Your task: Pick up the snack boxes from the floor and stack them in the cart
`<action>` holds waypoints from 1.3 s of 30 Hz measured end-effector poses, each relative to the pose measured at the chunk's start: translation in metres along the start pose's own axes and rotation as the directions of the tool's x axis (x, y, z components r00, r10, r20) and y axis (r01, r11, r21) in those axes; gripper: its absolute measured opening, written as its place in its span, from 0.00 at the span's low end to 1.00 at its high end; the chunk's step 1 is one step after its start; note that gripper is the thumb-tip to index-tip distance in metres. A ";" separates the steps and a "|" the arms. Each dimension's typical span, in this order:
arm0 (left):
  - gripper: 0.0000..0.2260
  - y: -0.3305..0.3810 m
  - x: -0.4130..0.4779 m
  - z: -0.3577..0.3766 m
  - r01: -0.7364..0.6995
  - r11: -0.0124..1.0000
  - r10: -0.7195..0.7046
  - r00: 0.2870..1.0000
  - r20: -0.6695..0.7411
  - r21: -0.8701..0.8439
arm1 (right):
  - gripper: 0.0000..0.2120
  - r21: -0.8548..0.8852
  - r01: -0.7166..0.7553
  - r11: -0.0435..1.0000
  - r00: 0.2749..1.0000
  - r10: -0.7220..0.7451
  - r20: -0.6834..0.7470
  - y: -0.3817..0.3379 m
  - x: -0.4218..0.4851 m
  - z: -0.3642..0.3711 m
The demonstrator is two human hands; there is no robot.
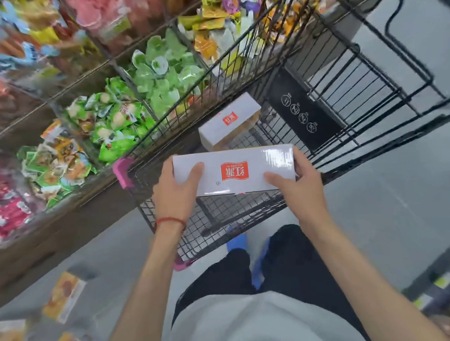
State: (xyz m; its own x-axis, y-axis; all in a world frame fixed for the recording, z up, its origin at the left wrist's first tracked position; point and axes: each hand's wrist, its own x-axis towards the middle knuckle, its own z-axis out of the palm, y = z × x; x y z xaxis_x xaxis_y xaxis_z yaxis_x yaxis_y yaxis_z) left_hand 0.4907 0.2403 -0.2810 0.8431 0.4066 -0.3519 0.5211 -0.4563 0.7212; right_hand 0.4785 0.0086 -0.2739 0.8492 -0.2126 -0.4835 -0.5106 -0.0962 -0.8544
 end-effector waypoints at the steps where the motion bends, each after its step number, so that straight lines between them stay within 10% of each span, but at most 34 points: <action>1: 0.24 0.003 0.004 0.008 0.018 1.000 -0.018 1.000 -0.001 -0.002 | 0.30 -0.012 -0.020 1.000 1.000 0.020 0.022 -0.001 0.011 -0.004; 21: 0.22 0.022 0.060 0.168 0.530 0.783 -0.564 0.826 -0.010 -0.326 | 0.37 -0.347 -0.119 0.930 0.916 0.238 0.322 0.001 0.222 -0.039; 39: 0.29 -0.056 0.172 0.240 0.598 0.754 -0.630 0.776 -0.041 -0.271 | 0.30 -0.473 -0.076 0.878 0.909 0.256 0.329 0.083 0.360 0.034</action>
State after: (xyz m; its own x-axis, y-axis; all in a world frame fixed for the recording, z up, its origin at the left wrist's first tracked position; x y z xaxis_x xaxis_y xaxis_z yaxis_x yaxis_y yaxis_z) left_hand 0.6383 0.1453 -0.5252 0.3207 0.6350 -0.7028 0.8611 0.1137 0.4956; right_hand 0.7461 -0.0432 -0.5251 0.6856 0.1022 -0.7208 -0.5768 -0.5278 -0.6235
